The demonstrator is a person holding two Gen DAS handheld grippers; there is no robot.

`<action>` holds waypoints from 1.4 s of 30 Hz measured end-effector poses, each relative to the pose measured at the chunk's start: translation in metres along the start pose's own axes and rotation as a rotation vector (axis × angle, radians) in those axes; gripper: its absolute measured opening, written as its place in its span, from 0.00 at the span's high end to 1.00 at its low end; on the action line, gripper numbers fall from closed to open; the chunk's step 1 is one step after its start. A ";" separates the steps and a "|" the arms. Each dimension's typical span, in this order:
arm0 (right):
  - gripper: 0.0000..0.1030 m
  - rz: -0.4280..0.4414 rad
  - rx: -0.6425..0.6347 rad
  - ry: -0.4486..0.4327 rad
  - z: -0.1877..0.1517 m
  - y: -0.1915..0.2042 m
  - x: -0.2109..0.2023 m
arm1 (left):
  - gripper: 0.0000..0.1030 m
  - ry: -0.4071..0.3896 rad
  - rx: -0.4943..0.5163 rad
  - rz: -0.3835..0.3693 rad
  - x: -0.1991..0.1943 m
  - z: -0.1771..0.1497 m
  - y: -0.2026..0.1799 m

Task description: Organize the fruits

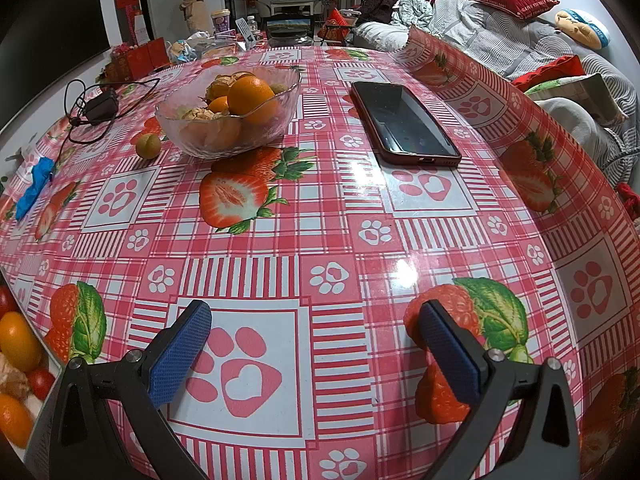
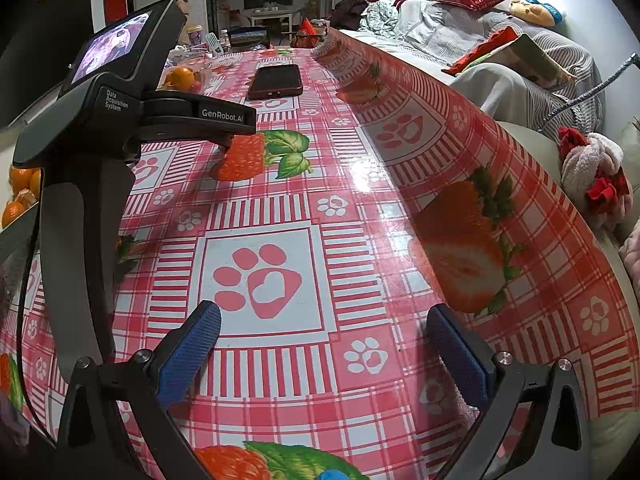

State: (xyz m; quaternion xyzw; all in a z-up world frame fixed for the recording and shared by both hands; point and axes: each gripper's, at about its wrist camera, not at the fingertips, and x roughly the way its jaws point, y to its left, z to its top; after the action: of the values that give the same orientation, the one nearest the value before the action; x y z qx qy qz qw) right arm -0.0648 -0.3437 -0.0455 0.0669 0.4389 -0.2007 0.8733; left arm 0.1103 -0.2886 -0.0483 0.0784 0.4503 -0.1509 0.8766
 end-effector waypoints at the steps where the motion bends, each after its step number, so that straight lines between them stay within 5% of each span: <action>1: 0.00 -0.001 0.001 -0.001 0.000 0.000 0.000 | 0.00 0.000 0.000 0.000 0.000 0.000 0.000; 42: 0.00 -0.004 0.007 -0.020 -0.001 0.001 -0.001 | 0.00 -0.002 -0.005 0.003 0.002 0.001 -0.001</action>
State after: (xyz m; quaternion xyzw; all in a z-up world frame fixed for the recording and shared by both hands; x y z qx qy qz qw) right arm -0.0658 -0.3420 -0.0455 0.0671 0.4294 -0.2045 0.8771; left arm 0.1113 -0.2898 -0.0493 0.0768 0.4495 -0.1484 0.8775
